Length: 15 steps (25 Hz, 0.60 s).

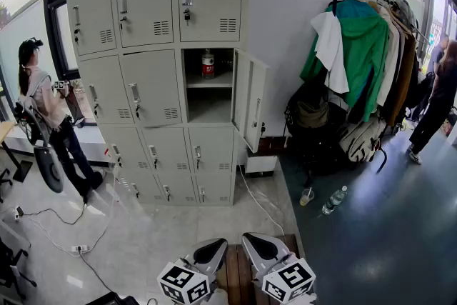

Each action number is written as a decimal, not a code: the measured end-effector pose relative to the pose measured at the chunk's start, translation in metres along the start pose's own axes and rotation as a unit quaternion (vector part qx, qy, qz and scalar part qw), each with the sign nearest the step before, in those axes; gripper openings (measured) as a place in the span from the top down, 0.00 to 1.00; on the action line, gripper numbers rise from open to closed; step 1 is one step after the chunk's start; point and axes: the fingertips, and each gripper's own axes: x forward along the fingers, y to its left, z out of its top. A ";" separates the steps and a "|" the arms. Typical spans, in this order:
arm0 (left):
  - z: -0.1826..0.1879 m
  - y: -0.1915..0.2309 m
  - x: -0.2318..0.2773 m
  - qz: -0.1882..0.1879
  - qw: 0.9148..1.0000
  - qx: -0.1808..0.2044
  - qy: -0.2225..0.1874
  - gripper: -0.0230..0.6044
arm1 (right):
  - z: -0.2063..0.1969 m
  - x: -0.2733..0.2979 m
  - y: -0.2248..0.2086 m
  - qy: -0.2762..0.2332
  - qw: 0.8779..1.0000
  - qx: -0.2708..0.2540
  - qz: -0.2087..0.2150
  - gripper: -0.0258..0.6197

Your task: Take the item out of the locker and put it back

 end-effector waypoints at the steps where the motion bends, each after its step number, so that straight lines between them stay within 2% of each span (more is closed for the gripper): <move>1: 0.002 0.006 0.006 0.000 1.000 0.000 0.000 0.95 | 0.000 0.007 -0.005 0.000 1.000 0.000 0.000 0.96; 8: 0.032 0.069 0.056 -0.010 1.000 0.009 -0.005 0.95 | 0.012 0.080 -0.048 -0.009 1.000 -0.011 -0.008 0.96; 15: 0.093 0.155 0.112 -0.023 0.999 0.034 -0.019 0.95 | 0.046 0.183 -0.094 -0.021 0.999 -0.038 -0.017 0.96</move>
